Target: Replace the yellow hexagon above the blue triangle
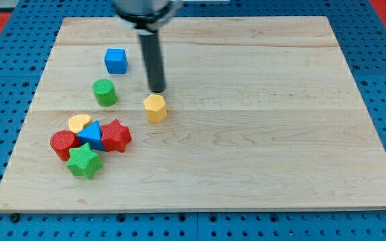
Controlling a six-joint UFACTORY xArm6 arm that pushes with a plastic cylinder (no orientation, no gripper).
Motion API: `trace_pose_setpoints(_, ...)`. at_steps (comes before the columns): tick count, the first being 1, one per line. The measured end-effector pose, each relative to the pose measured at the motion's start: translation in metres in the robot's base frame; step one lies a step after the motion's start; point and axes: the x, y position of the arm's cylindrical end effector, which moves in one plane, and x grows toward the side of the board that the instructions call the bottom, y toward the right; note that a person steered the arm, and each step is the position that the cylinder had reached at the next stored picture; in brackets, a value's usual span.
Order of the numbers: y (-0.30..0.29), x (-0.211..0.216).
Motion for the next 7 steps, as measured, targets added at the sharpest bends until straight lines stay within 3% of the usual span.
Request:
trace_pose_setpoints(1, 0.0, 0.04)
trace_pose_setpoints(2, -0.044, 0.051)
trace_pose_setpoints(4, -0.053, 0.042)
trace_pose_setpoints(5, -0.087, 0.056)
trace_pose_setpoints(6, -0.058, 0.024)
trace_pose_setpoints(7, -0.064, -0.024)
